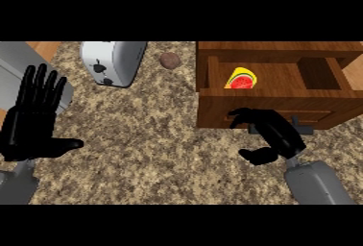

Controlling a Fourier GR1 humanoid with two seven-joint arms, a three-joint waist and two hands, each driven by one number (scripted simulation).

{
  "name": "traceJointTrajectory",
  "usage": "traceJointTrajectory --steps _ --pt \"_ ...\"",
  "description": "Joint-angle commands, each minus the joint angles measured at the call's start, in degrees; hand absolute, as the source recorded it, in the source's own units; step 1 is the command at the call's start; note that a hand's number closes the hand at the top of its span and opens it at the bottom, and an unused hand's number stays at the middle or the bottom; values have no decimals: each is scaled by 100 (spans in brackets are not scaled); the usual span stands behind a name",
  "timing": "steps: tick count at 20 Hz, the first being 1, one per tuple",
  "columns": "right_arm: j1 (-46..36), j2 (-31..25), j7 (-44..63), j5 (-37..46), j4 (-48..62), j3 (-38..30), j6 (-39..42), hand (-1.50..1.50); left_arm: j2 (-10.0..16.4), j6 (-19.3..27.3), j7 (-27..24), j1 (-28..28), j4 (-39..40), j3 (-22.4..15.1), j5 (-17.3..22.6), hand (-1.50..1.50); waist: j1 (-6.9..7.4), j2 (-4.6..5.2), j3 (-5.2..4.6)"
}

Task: Pick up the cup, place it into the drawer and close the drawer

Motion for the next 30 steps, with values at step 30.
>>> traceJointTrajectory --steps 30 --pt "-4074 -542 -2325 263 6829 -1650 -559 -150 -229 -1578 -7 210 647 862 -373 -150 369 220 17"
